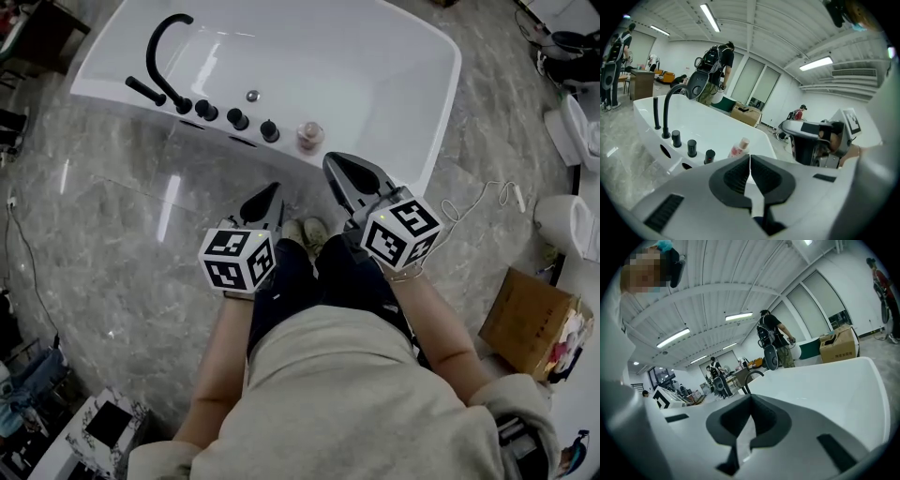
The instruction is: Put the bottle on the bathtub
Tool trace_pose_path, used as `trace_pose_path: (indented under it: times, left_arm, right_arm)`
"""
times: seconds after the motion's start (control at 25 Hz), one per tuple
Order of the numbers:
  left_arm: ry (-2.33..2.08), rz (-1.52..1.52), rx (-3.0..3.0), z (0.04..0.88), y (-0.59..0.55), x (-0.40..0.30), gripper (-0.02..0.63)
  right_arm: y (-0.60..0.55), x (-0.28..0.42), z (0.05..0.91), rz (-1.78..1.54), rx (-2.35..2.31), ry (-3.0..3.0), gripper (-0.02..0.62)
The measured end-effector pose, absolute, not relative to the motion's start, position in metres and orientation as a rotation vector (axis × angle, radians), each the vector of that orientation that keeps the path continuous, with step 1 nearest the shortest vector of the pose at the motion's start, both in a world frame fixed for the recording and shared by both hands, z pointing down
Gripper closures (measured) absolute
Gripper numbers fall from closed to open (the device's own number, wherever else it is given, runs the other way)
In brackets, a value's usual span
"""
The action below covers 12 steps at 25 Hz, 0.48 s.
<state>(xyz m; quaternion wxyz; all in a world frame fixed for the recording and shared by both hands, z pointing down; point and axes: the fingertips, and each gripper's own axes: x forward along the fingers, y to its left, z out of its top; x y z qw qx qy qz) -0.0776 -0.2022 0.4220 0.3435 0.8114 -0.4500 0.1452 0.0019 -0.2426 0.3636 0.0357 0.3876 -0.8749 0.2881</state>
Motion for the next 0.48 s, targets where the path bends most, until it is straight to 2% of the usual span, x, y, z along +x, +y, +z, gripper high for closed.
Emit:
trace_pose_path:
  times: [0.48]
  left_arm:
    - [-1.148,0.386,2.161,0.388,-0.19,-0.059,0.597]
  right_arm:
    - [-0.207,-0.017,0.347,0.891,1.036,-2.681,0.597]
